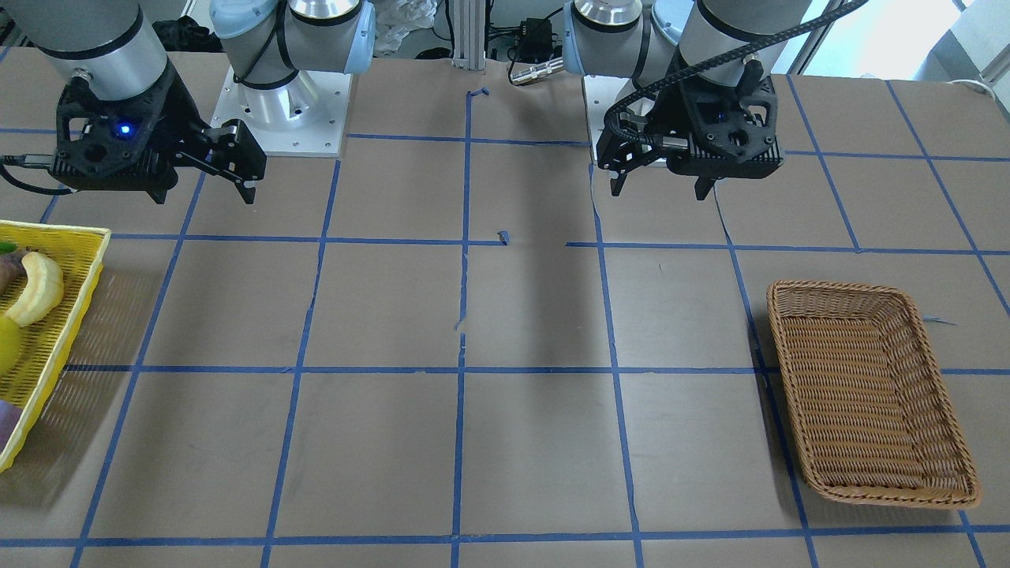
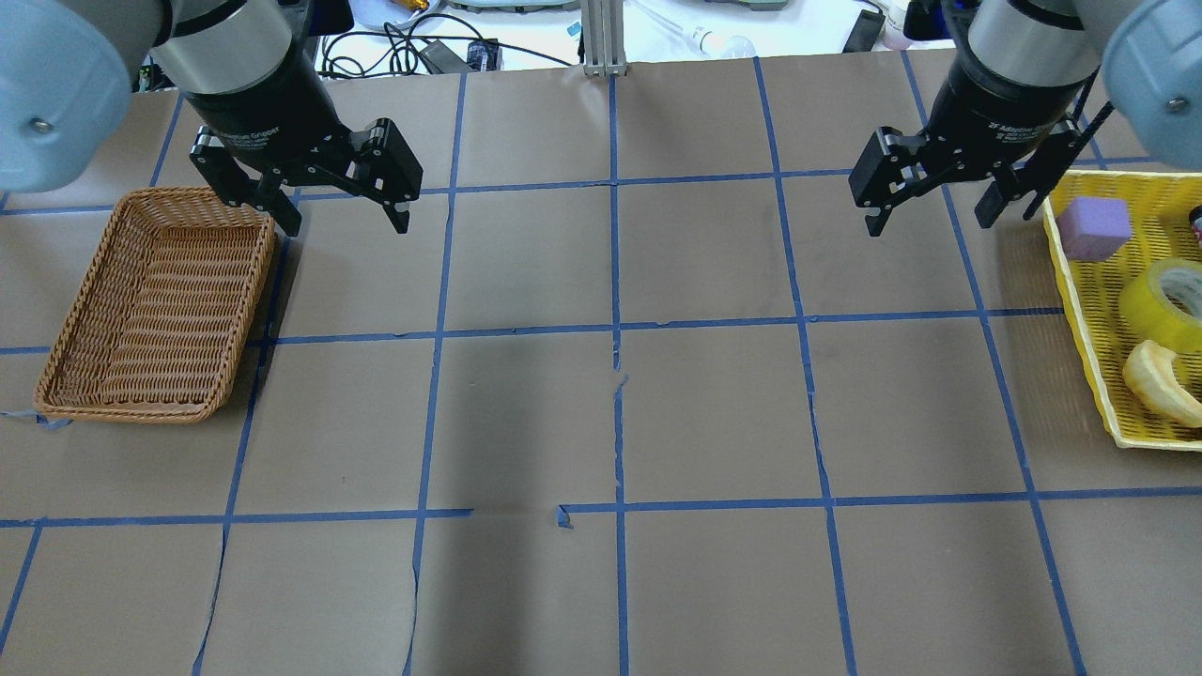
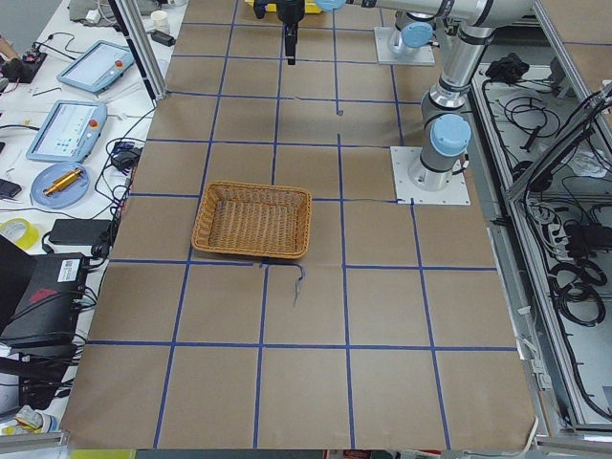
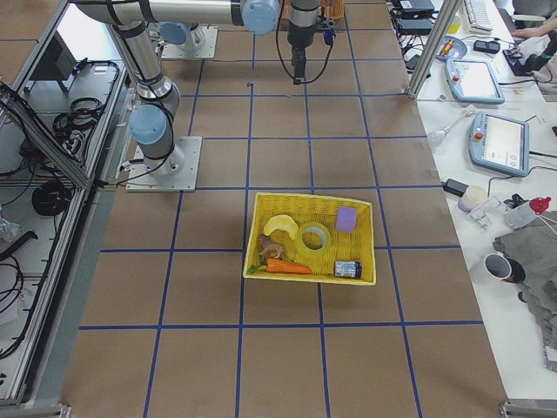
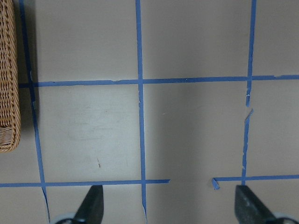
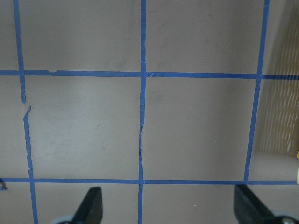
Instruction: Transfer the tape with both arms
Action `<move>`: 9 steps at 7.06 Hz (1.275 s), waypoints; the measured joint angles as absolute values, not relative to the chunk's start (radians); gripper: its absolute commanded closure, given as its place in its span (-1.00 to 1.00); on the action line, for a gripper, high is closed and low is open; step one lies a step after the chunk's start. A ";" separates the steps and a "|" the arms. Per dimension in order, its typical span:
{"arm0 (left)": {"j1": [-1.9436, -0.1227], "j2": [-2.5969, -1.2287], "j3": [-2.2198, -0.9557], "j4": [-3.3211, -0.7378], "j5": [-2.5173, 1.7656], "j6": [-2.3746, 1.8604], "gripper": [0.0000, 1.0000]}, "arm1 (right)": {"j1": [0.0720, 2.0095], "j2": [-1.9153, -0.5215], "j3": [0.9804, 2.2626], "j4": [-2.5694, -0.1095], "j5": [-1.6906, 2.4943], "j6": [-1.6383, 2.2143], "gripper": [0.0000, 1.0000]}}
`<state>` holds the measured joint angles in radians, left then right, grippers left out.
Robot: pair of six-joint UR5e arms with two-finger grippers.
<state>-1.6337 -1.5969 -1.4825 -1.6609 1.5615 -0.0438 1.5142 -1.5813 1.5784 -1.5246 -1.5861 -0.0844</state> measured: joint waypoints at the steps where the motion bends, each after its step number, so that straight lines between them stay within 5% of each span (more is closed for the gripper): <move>1: -1.634 -1.597 -1.483 -1.661 1.562 -0.044 -1.00 | 1.514 -1.581 1.578 -1.524 -1.586 -0.084 -1.00; 9: -1.631 -1.597 -1.482 -1.661 1.562 -0.043 -1.00 | 1.521 -1.586 1.578 -1.522 -1.568 -0.087 -1.00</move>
